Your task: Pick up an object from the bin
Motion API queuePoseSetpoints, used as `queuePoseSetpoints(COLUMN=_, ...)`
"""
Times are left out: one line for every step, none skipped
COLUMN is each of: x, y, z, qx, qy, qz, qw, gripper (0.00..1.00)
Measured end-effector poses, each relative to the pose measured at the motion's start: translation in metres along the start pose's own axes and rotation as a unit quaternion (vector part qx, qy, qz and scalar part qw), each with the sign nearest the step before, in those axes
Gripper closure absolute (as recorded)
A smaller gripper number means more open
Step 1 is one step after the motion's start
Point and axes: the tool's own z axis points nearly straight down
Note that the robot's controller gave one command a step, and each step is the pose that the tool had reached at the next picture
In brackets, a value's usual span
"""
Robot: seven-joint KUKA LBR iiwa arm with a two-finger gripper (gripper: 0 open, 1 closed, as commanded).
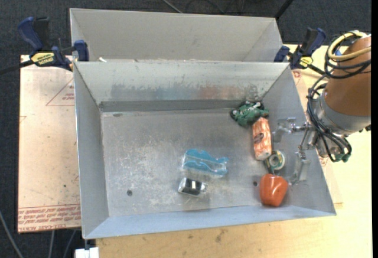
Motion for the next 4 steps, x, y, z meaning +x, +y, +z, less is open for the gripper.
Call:
queuePoseSetpoints(x=-0.001, y=0.001, z=-0.004, qx=0.001, qy=-0.0038, qz=-0.002, qw=1.0, gripper=0.0)
queuePoseSetpoints(x=0.007, y=-0.015, z=0.072, qx=0.002, qy=-0.0062, qz=-0.033, qw=0.9994, gripper=0.0)
queuePoseSetpoints(x=0.01, y=-0.02, z=0.118, qx=0.0, qy=-0.0023, qz=-0.043, qw=0.9991, gripper=0.0)
queuePoseSetpoints(x=0.02, y=-0.026, z=0.08, qx=0.001, qy=-0.005, qz=-0.068, qw=0.9977, gripper=0.0)
